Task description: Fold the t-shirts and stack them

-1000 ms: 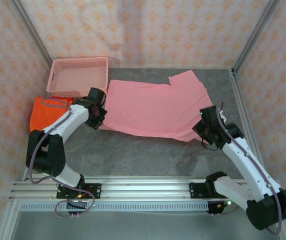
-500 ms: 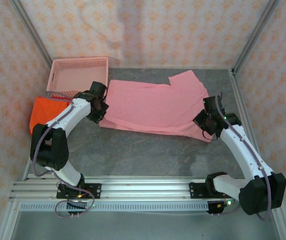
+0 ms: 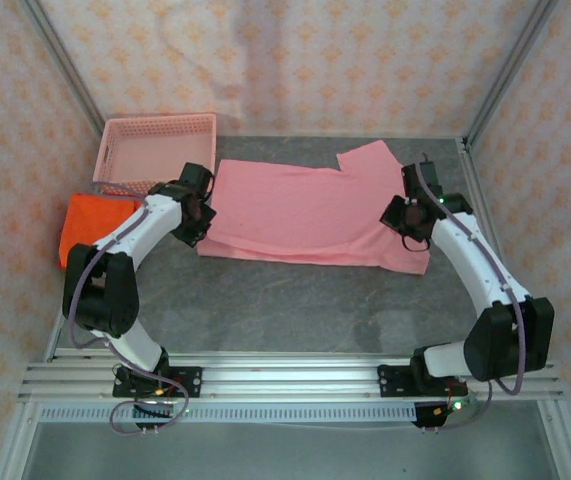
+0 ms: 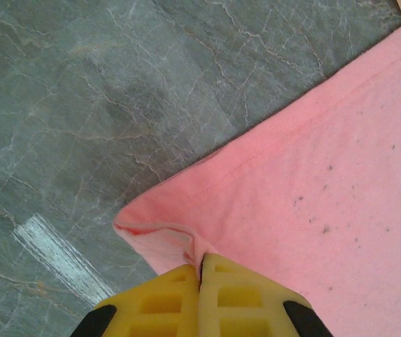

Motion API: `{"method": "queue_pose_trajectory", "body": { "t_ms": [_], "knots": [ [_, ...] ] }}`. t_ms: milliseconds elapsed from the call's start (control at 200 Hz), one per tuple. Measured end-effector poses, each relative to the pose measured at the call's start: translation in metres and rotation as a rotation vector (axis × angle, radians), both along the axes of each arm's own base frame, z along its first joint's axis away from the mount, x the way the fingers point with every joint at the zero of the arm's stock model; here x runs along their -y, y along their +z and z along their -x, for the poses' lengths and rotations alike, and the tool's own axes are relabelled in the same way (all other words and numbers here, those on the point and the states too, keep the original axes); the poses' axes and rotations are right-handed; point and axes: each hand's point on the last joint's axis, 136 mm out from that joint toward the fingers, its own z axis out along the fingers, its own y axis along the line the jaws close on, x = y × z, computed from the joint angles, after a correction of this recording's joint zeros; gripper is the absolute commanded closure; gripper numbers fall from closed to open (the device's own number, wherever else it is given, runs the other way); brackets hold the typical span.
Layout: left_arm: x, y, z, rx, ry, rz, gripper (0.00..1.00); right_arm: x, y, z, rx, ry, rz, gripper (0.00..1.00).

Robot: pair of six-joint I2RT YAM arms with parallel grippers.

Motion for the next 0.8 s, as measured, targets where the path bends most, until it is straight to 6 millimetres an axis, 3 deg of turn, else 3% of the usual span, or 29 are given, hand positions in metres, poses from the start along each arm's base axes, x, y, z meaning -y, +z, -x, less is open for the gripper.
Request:
{"method": "queue_pose_trajectory", "body": {
  "t_ms": [190, 801],
  "knots": [
    [-0.002, -0.001, -0.002, -0.005, 0.007, -0.001, 1.00, 0.000, 0.002, -0.019, 0.001, 0.035, 0.026, 1.00],
    [0.003, 0.002, -0.030, 0.009, -0.011, -0.003, 1.00, 0.011, -0.005, -0.042, -0.015, 0.045, 0.052, 1.00]
  ]
}}
